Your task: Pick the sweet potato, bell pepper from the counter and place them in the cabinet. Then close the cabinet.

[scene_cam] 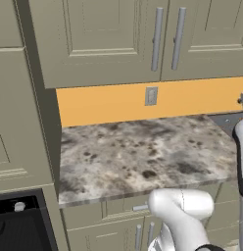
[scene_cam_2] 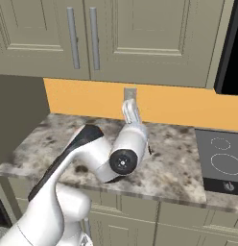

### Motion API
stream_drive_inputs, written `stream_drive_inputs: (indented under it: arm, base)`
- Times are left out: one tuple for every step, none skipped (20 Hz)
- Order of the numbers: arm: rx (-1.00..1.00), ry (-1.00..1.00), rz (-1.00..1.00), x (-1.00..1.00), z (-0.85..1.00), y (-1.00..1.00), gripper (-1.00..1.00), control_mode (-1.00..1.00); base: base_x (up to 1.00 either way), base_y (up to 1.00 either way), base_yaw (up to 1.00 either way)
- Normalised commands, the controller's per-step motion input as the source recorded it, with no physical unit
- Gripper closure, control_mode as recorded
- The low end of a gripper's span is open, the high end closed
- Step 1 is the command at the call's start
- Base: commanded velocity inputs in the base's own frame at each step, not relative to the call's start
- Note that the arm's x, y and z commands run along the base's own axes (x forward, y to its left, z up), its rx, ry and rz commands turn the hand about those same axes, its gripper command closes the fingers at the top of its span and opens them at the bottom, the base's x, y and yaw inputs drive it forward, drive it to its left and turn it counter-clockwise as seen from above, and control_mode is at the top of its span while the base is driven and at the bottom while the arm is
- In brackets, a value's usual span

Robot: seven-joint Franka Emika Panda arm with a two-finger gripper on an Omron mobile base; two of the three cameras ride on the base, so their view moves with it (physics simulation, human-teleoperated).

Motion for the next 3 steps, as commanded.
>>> stream_drive_inputs:
  arm:
    - [0.00,-0.04,0.00,-1.00,-0.31,0.14,-1.00,-1.00]
    - [-0.01,-0.01,0.00,-1.00,-0.24,0.26,-1.00,-1.00]
    - [-0.01,0.00,0.00,-1.00,-0.19,0.29,-1.00,-1.00]
  base:
    - [0.00,0.00,0.00]
    - [0.00,0.00,0.00]
    - [0.00,0.00,0.00]
